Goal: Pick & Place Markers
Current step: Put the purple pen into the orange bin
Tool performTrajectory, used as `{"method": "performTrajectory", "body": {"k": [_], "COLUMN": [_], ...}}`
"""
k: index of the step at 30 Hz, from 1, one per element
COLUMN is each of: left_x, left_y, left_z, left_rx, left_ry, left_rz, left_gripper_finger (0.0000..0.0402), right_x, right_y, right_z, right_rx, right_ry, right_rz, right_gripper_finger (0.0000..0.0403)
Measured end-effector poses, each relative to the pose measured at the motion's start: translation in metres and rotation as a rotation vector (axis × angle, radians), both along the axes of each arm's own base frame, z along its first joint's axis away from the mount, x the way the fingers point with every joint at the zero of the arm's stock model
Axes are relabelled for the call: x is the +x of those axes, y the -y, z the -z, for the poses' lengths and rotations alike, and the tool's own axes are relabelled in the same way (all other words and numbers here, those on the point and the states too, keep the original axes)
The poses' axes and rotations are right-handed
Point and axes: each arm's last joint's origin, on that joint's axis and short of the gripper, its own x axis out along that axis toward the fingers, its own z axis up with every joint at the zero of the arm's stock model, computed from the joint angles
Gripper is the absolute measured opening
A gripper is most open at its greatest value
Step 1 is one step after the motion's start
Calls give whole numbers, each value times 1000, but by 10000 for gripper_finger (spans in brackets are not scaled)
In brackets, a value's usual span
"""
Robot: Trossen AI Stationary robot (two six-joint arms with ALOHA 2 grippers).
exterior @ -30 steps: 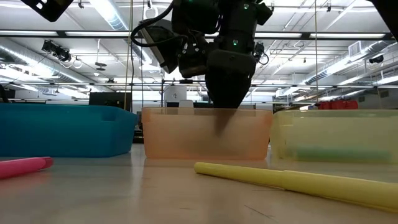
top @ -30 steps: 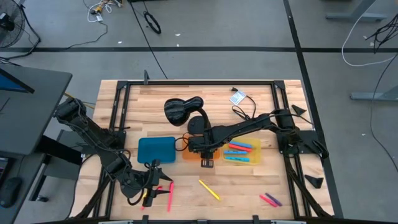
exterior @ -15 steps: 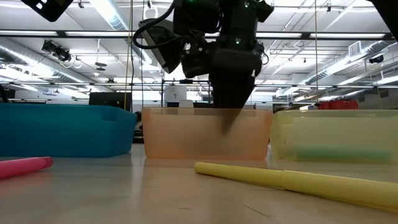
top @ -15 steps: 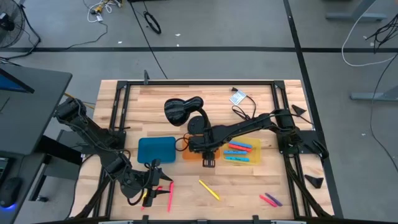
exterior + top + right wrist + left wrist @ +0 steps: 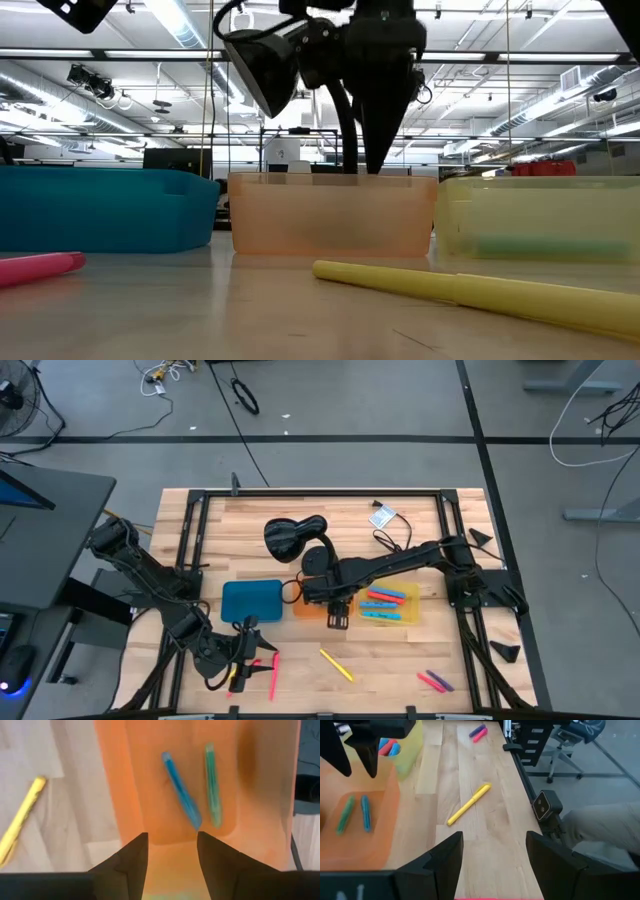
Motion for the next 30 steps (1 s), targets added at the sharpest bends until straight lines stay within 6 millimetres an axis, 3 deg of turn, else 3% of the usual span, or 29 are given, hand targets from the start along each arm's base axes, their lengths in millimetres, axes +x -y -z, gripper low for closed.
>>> {"method": "performTrajectory", "body": {"k": [6, 13, 22, 30], "left_x": [0, -1, 0, 4], "left_y": [0, 2, 1, -3], "left_z": [0, 1, 1, 1], "left_rx": [8, -15, -32, -26], "left_ry": [-3, -28, -40, -33], "left_rz": [17, 70, 83, 50], "left_gripper_finger": [222, 222, 222, 222], "right_x": [-3, -9, -34, -77], "right_y": [-10, -33, -99, -162], "right_z": [-14, -14, -12, 2], "right_rx": [0, -2, -66, -93], "right_ry": [-14, -27, -24, -48], "right_rz": [1, -6, -44, 11], "right_gripper_finger": [169, 169, 168, 168]}}
